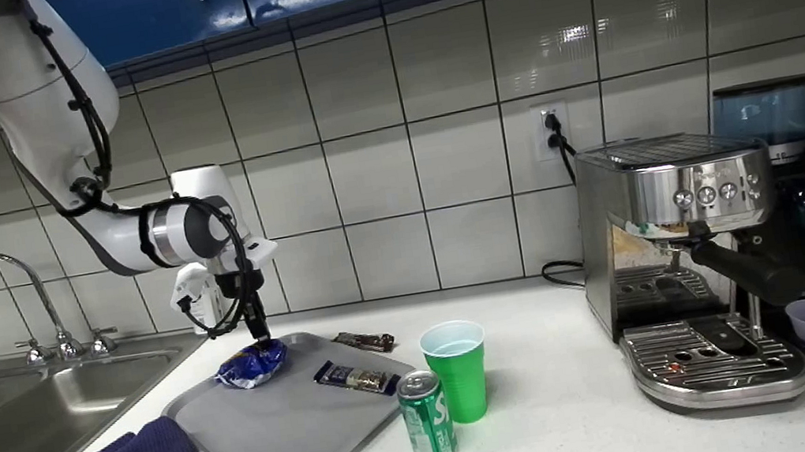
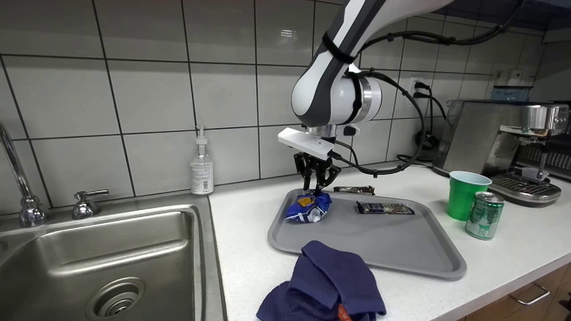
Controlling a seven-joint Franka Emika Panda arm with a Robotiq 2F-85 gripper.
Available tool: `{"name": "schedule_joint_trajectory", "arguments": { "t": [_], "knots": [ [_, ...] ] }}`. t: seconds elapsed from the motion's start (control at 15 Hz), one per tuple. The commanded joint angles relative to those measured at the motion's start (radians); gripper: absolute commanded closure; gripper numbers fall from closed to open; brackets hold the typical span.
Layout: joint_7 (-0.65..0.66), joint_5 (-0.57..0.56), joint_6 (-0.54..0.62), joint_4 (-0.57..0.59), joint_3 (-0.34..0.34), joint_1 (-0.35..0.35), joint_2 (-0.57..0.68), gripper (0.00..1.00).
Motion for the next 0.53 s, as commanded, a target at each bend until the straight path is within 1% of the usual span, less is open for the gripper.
{"name": "schedule_joint_trajectory", "arguments": {
  "t": [0.0,0.2,0.27,0.47],
  "knots": [
    [-0.098,-0.013,0.006,-0.073,0.050,-0.043,-0.079,0.30],
    [-0.187,-0.012,0.034,-0.148,0.068,-0.051,-0.139,0.06],
    [-0.214,-0.010,0.042,-0.172,0.074,-0.054,-0.158,0.01],
    [-0.285,-0.016,0.063,-0.255,0.079,-0.050,-0.218,0.00]
  ]
}}
